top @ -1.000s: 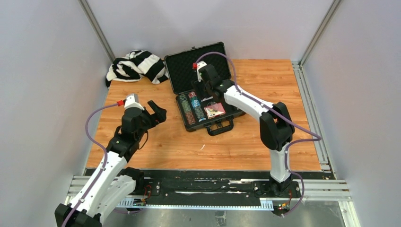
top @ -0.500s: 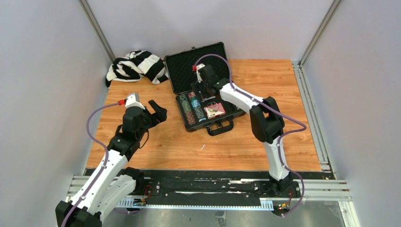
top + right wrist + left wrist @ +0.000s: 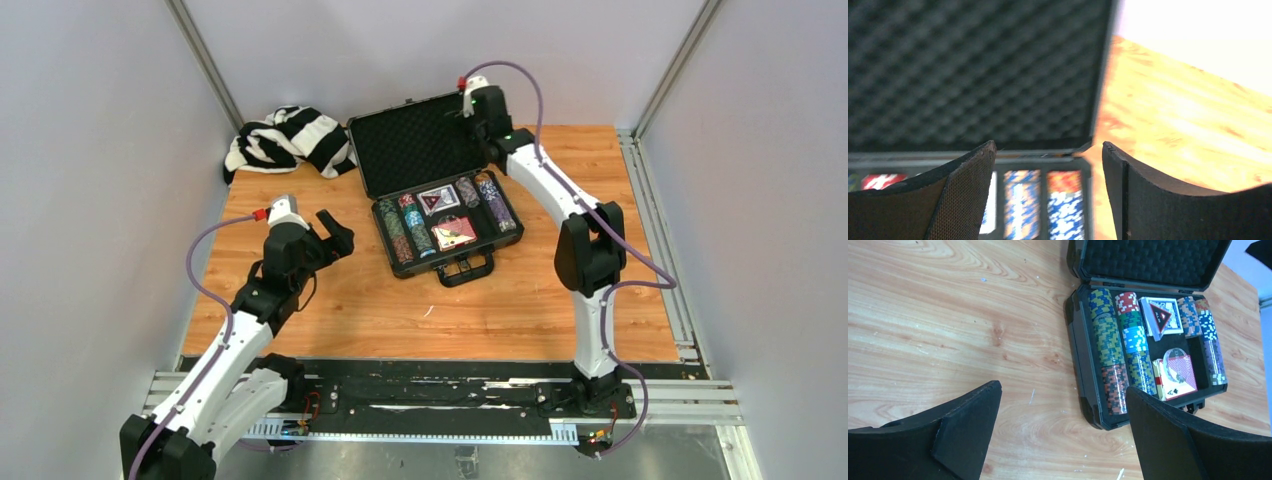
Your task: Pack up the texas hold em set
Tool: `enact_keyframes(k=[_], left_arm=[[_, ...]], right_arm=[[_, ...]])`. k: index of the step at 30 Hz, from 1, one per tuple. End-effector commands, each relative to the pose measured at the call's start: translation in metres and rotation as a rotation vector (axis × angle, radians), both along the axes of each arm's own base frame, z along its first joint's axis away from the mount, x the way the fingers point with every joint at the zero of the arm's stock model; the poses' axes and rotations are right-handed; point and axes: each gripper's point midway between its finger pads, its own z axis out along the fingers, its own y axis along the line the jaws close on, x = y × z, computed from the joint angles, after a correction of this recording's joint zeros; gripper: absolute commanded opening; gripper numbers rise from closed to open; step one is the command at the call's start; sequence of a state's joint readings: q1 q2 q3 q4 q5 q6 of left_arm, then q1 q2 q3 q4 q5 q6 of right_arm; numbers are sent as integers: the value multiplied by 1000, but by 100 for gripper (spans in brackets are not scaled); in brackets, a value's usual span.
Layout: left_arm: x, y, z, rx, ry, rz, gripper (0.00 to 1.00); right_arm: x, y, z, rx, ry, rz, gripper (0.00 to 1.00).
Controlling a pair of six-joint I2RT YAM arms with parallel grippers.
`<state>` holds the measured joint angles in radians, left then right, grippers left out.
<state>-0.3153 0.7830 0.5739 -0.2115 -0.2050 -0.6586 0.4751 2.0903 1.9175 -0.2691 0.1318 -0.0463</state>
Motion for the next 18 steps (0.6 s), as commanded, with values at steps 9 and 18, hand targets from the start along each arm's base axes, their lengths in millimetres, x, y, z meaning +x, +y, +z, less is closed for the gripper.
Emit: enact_keyframes(k=[9, 18], left_arm=[[7, 11, -8, 56, -21, 38, 100], [9, 11, -15, 67, 0, 40, 100]], right_arm=[[102, -61, -33, 45, -85, -47, 68], [115, -71, -49, 82, -93, -30, 33]])
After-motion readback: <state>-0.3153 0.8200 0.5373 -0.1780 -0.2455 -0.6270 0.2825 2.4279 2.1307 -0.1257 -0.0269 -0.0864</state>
